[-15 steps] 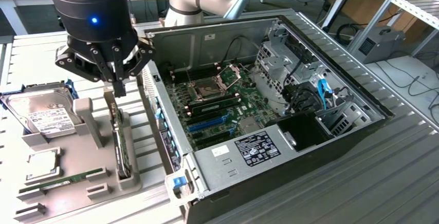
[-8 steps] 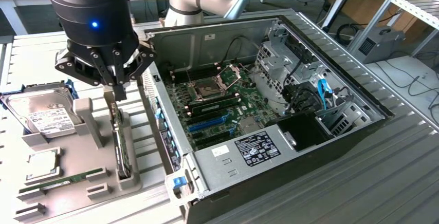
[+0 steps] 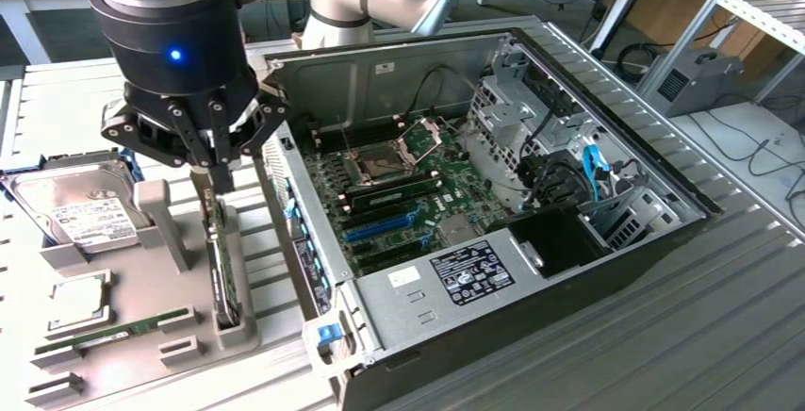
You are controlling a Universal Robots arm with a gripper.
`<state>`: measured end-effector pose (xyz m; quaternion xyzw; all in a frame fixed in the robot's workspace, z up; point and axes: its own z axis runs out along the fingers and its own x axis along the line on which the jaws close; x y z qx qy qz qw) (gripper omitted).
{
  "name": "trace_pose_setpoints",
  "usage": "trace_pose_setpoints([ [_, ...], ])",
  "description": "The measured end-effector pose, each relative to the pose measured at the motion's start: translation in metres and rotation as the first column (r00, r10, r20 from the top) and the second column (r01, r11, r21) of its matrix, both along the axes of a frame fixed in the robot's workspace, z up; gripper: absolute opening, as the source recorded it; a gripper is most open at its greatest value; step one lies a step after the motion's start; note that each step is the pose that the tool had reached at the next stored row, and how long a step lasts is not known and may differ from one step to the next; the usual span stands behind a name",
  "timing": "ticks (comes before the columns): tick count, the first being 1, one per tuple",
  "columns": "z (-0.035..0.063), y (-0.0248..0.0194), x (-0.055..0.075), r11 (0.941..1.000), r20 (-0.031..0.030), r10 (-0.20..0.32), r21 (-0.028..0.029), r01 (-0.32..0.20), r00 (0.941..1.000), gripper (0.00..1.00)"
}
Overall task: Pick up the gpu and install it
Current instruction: 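Reach for the gpu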
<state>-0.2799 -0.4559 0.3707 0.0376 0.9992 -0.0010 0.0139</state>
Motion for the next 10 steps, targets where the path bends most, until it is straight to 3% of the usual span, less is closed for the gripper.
trace_pose_setpoints([
  [2,0.0000,-0.0027,0.000,1.0000,0.0001,0.000,-0.0006,0.000,1.0000,0.11],
  [5,-0.0002,-0.0186,0.000,0.9999,0.0001,0.000,-0.0111,0.000,1.0000,0.11],
  [6,-0.0002,-0.0217,0.000,0.9999,0.0000,0.000,-0.0136,0.000,1.0000,0.11],
  [9,-0.0007,-0.0402,0.000,0.9996,0.0001,0.000,-0.0281,0.000,1.0000,0.11],
  [10,-0.0010,-0.0523,0.000,0.9994,0.0001,0.000,-0.0336,0.000,1.0000,0.11],
])
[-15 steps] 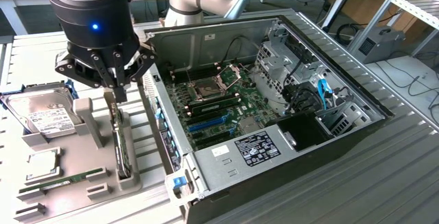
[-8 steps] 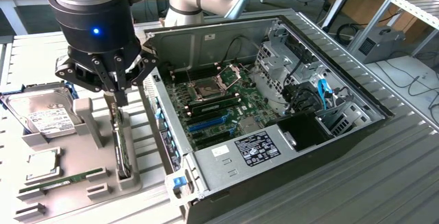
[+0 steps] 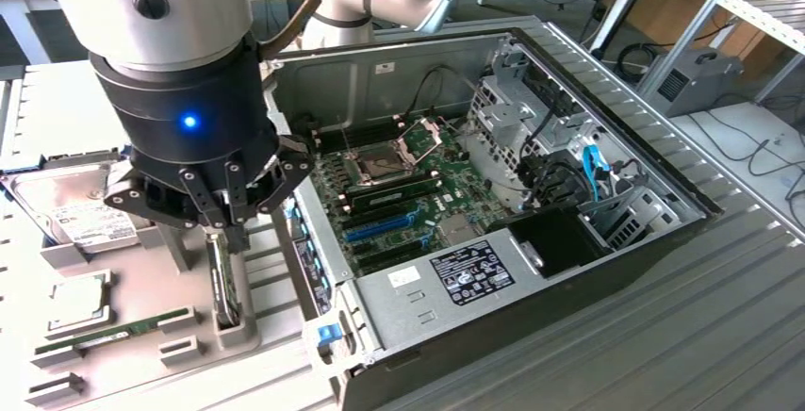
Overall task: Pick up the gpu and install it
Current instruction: 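Reach for the gpu, then pick up the gpu and move the gpu toward the slot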
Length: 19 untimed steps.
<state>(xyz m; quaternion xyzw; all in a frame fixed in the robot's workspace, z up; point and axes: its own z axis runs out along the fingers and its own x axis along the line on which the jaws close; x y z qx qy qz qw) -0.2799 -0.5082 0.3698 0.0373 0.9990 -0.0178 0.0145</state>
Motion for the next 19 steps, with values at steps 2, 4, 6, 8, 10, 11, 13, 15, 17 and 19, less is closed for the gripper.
trace_pose_setpoints([
  [2,-0.0001,-0.0046,0.0000,1.0000,0.0000,0.000,-0.0034,0.000,1.0000,0.11],
  [4,-0.0001,-0.0046,0.0000,1.0000,0.0000,0.000,-0.0034,0.000,1.0000,0.11],
  [6,-0.0001,-0.0046,0.0000,1.0000,0.0000,0.000,-0.0034,0.000,1.0000,0.29],
  [8,-0.0001,-0.0046,0.0000,1.0000,0.0000,0.000,-0.0034,0.000,1.0000,0.36],
  [10,-0.0001,-0.0046,0.0000,1.0000,0.0000,0.000,-0.0034,0.000,1.0000,0.42],
  [11,-0.0001,-0.0046,0.0000,1.0000,0.0000,0.000,-0.0034,0.000,1.0000,0.42],
  [13,-0.0007,-0.0046,-0.0001,1.0000,0.0000,0.000,-0.0020,0.000,1.0000,0.42],
  [15,-0.0019,-0.0046,0.0001,0.9999,0.0000,0.000,0.0114,0.000,1.0000,0.42],
  [17,-0.0028,-0.0044,0.0000,0.9997,0.0000,0.000,0.0251,0.000,1.0000,0.42],
  [19,-0.0037,-0.0044,-0.0004,0.9994,0.0000,0.000,0.0352,0.000,1.0000,0.42],
])
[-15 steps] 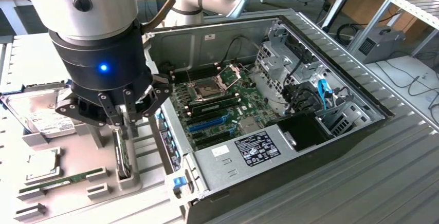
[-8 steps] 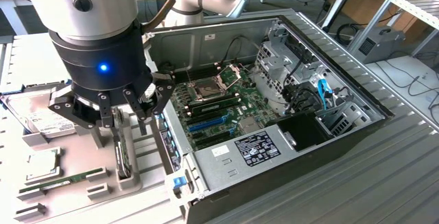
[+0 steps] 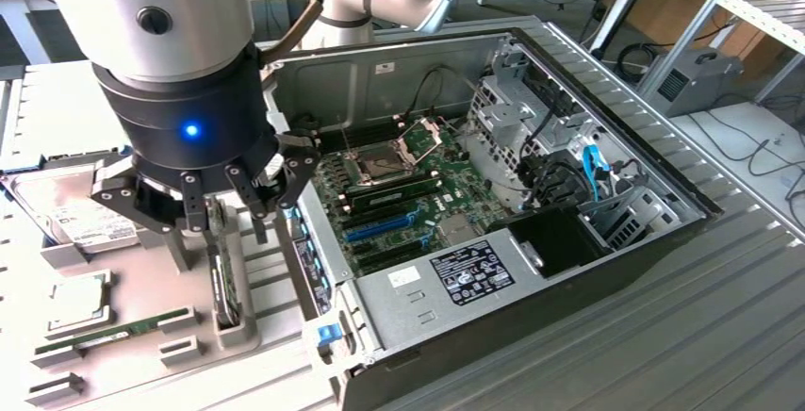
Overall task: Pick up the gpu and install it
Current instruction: 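Pick up the gpu and move the gpu toward the slot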
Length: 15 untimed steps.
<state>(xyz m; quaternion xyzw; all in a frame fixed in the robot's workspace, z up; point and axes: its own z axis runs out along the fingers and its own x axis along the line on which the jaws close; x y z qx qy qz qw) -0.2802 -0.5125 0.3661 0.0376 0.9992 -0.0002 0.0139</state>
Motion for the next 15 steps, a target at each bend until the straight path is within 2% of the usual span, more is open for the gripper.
trace_pose_setpoints([
  [3,-0.0025,-0.0001,-0.002,0.9999,0.0000,0.000,0.0145,0.000,1.0000,0.42],
  [5,-0.0053,0.0000,-0.006,0.9998,0.0002,0.000,0.0202,0.000,1.0000,0.42],
  [9,-0.0081,0.0006,-0.008,0.9998,-0.0001,0.000,0.0201,0.000,1.0000,0.42],
  [15,-0.0111,0.0056,-0.008,0.9998,0.0001,0.000,0.0202,0.000,1.0000,0.42],
])
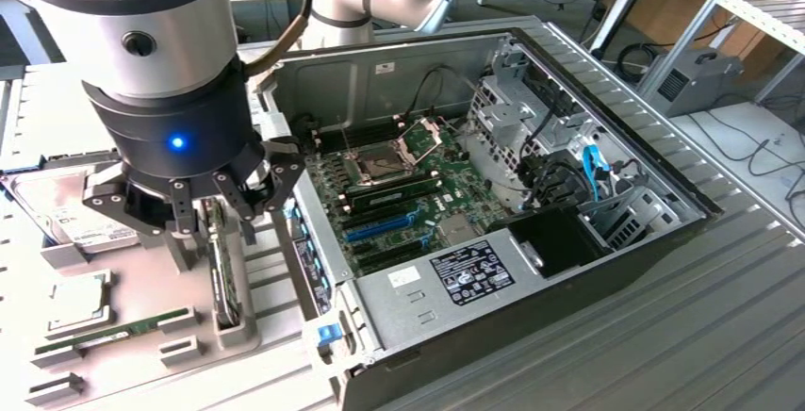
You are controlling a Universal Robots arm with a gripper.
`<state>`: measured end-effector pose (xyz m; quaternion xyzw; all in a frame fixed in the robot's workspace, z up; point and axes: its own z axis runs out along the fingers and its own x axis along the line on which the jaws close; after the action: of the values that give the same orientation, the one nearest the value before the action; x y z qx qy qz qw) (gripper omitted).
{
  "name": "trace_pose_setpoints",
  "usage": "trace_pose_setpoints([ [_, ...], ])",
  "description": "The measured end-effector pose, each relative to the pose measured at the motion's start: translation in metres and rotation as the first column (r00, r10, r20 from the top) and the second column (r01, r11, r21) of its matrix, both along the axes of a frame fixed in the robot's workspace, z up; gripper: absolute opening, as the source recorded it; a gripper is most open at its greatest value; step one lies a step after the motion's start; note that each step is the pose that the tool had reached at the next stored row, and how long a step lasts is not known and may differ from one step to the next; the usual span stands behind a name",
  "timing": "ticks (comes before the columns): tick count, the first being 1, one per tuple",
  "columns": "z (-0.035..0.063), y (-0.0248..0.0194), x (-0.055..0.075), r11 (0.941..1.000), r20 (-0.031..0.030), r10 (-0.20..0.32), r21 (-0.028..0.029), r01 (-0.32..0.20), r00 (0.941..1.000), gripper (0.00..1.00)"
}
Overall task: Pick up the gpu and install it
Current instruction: 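Pick up the gpu and move the gpu toward the slot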
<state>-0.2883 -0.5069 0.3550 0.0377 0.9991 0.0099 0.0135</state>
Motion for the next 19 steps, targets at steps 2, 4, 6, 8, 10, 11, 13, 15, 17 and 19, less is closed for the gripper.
trace_pose_setpoints([
  [2,-0.0008,0.0002,-0.0002,1.0000,-0.0001,0.000,-0.0001,0.000,1.0000,0.42],
  [4,-0.0014,0.0003,-0.0003,1.0000,-0.0001,0.000,-0.0001,0.000,1.0000,0.42],
  [6,-0.0022,0.0003,-0.0004,1.0000,-0.0001,0.000,-0.0001,0.000,1.0000,0.42],
  [8,-0.0030,0.0003,-0.0005,1.0000,-0.0001,0.000,-0.0001,0.000,1.0000,0.42],
  [10,-0.0038,0.0003,-0.0006,1.0000,-0.0001,0.000,-0.0001,0.000,1.0000,0.42],
  [11,-0.0043,0.0003,-0.0006,1.0000,-0.0001,0.000,-0.0001,0.000,1.0000,0.42],
  [13,-0.0059,0.0003,-0.0007,1.0000,0.0000,0.000,-0.0001,0.000,1.0000,0.42],
  [15,-0.0070,0.0003,-0.0008,1.0000,-0.0001,0.000,-0.0001,0.000,1.0000,0.42],
  [17,-0.0079,0.0003,-0.0009,1.0000,-0.0001,0.000,-0.0001,0.000,1.0000,0.42],
  [19,-0.0090,0.0003,-0.0010,1.0000,-0.0001,0.000,-0.0001,0.000,1.0000,0.42],
])
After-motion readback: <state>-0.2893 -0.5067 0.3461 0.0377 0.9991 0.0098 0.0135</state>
